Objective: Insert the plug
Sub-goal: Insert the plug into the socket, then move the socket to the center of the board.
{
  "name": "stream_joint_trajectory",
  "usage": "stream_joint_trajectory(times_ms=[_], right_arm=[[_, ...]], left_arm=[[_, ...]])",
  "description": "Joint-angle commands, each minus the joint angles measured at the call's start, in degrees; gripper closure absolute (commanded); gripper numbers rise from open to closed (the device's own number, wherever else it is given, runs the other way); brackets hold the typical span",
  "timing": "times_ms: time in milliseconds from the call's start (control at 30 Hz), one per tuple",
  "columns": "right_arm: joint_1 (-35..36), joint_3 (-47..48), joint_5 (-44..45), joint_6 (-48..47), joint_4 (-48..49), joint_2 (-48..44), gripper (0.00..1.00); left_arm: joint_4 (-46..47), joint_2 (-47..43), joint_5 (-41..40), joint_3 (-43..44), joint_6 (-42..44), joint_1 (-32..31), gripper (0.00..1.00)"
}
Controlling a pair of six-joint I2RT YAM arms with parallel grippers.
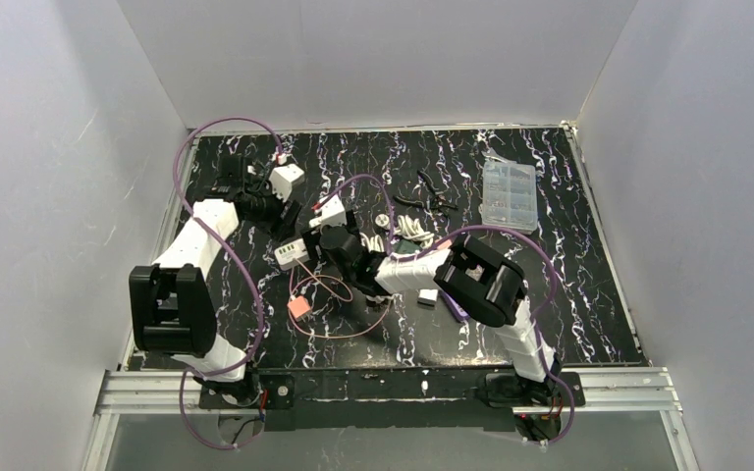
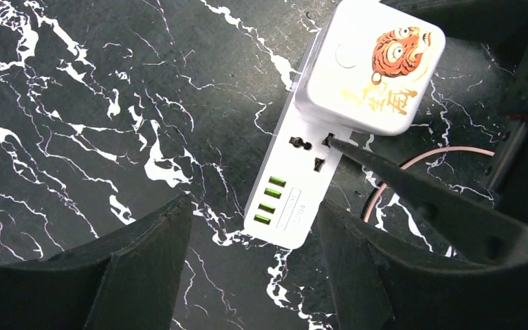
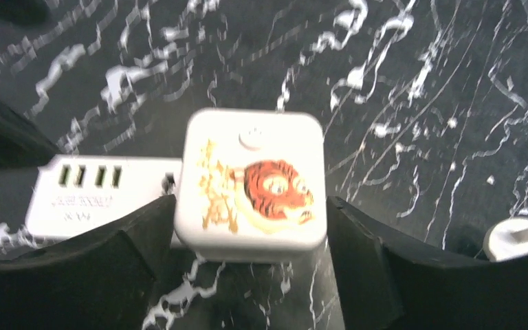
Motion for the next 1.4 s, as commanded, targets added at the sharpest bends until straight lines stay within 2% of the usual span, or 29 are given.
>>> stream_joint_trajectory(times_ms=[0,67,333,467,600,800,900,1133,1200,1367], right_arm=[[-0.4,-0.4,-2.9,0.1,-7.9,-3.4,0.05],[-0.9,-1.1,-3.2,-0.2,-10.0,-7.2,0.02],[-1.9,-11.8,-3.5,1.6,-21.0,-28.2,0.02],[-1.9,-17.9,-4.5,5.8,-28.1,-35.1,0.12],[-1.5,-23.6,-6.5,11.0,-30.0,-38.1,0.2],[-0.4,-25.4,-5.5,13.0,-30.4,-36.8,0.24],[-0.3,-25.1,-5.3,13.1,-30.3,-34.1,0.31],[-0.3,-22.4,-7.4,12.4,-27.8,-26.1,0.36],[-0.3,-21.5,-8.0,12.0,-27.0,-24.2,0.41],[-0.4,-16.7,-8.4,9.6,-24.7,-19.0,0.65]], left_arm=[[-2.9,-3.2,0.3,1.3,0.1,0.4,0.34],[-3.6,-3.2,1.0,1.9,0.2,0.4,0.34],[-9.4,-3.5,2.2,3.0,2.0,0.4,0.35],[-9.5,-4.6,2.1,1.2,2.4,0.4,0.35],[-9.5,-5.2,1.6,0.8,2.5,0.4,0.35],[-10.4,-6.0,2.0,2.0,2.3,0.4,0.36],[-10.8,-6.5,2.2,2.1,2.0,0.4,0.36],[-10.9,-7.3,2.3,2.4,1.4,0.4,0.36],[-10.9,-7.4,2.5,2.6,1.2,0.4,0.36],[-10.8,-7.3,2.3,2.6,1.3,0.4,0.37]])
